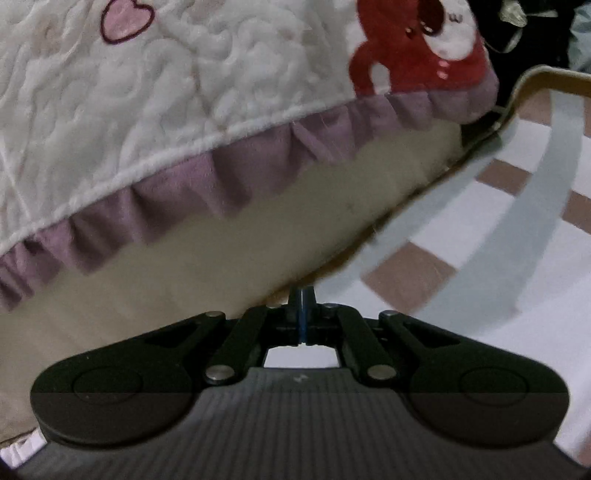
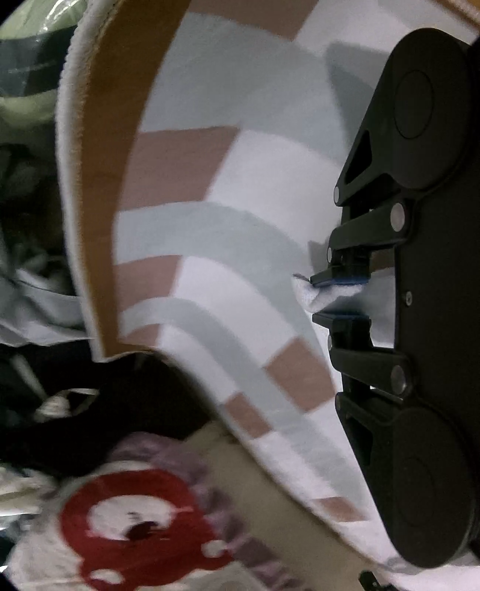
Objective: Fold clothes
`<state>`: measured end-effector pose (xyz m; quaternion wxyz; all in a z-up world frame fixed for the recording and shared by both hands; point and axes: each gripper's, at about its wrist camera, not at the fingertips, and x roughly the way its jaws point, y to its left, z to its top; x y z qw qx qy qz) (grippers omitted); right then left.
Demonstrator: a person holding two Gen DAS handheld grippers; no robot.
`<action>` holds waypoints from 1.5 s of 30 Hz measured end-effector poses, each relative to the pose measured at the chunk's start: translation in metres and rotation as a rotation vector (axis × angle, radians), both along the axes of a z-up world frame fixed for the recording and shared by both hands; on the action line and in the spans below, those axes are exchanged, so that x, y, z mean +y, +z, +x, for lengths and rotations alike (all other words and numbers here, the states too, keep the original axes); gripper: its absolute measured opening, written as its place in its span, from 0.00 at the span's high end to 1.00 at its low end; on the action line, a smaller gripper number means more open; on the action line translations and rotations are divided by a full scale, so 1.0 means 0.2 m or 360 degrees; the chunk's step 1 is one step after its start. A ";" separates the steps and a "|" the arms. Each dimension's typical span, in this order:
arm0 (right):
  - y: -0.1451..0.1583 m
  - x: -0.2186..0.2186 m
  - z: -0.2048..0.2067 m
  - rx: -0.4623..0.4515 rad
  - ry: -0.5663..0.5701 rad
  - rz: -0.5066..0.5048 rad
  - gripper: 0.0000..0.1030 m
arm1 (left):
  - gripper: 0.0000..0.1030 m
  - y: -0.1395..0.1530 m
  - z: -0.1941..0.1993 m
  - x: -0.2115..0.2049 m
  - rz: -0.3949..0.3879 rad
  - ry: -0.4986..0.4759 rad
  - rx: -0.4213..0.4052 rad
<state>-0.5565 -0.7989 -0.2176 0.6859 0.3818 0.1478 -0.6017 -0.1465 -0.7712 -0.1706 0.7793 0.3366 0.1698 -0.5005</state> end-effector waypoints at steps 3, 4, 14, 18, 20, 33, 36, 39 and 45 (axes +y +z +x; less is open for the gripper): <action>-0.08 -0.02 -0.01 0.0081 -0.0171 0.0048 0.59 | 0.99 -0.06 0.04 -0.03 0.0010 0.0149 0.0120; -0.09 -0.02 -0.03 0.0054 -0.0184 0.0061 0.57 | 0.98 -0.07 0.06 -0.03 0.0005 0.0195 0.0193; -0.07 0.12 -0.26 -0.0461 -0.0259 0.0376 0.56 | 0.55 -0.03 -0.02 0.38 0.0127 0.0268 0.0602; -0.09 0.17 -0.12 -0.0232 -0.0090 0.0351 0.56 | 0.55 0.00 0.06 0.65 0.0099 0.0326 0.0828; -0.10 0.18 -0.05 -0.0143 -0.0007 0.0284 0.55 | 0.55 0.01 0.12 0.78 0.0088 0.0362 0.0921; 0.24 0.20 0.11 0.0629 0.0191 0.0243 0.95 | 0.51 -0.07 0.40 1.59 0.0201 0.0757 0.0961; 0.13 0.18 0.20 0.0772 0.0204 0.0273 0.95 | 0.50 -0.12 0.43 1.78 0.0290 0.0809 0.0960; -0.01 0.19 0.25 0.0960 0.0234 0.0292 0.95 | 0.49 -0.10 0.47 1.94 0.0300 0.0823 0.0974; 0.11 0.21 0.27 0.1362 -0.0021 0.0341 0.70 | 0.40 -0.02 0.59 2.25 0.0309 0.0989 0.0839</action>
